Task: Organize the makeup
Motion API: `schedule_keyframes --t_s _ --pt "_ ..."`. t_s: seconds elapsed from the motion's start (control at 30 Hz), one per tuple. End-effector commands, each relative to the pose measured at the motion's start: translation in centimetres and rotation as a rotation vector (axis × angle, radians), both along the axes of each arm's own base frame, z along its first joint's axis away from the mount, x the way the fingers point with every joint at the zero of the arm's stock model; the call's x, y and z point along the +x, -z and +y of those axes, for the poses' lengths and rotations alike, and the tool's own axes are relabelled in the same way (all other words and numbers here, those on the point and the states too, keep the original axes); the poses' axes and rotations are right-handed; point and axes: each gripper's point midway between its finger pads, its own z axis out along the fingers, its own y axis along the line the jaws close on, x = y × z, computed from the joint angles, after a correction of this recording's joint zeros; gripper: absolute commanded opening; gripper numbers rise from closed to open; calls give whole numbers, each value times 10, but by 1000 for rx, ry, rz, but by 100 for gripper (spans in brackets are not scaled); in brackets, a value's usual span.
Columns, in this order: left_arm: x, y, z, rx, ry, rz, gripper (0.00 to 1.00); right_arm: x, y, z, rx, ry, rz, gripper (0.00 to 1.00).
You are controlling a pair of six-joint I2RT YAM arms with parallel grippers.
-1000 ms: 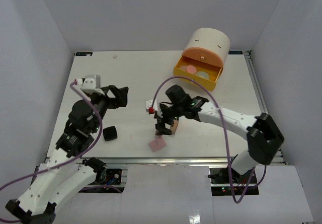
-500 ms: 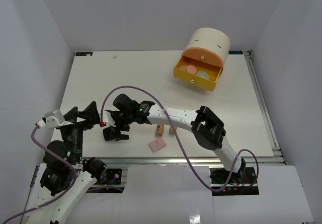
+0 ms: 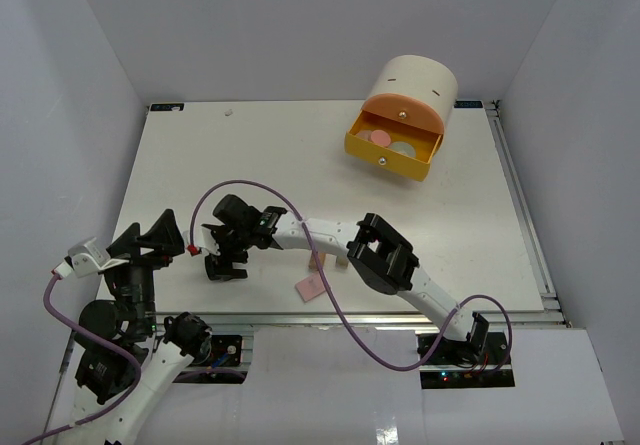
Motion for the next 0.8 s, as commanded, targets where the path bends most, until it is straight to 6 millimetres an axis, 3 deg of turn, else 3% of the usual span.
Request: schedule_keyframes --t_s 0.0,0.37,0.47,0.63,0.77 --pt "-4 1 2 -5 3 -11 98 16 -8 14 63 26 -51 90" --pt "-4 1 1 -6 5 -13 98 19 23 7 14 64 -32 95" --pt "-3 2 2 -4 3 -10 98 19 22 5 16 74 -33 83" --pt "-3 1 2 -4 1 -11 98 17 12 -1 20 74 -17 49" --pt "-5 1 2 -5 4 -17 98 16 2 -22 0 77 -15 23"
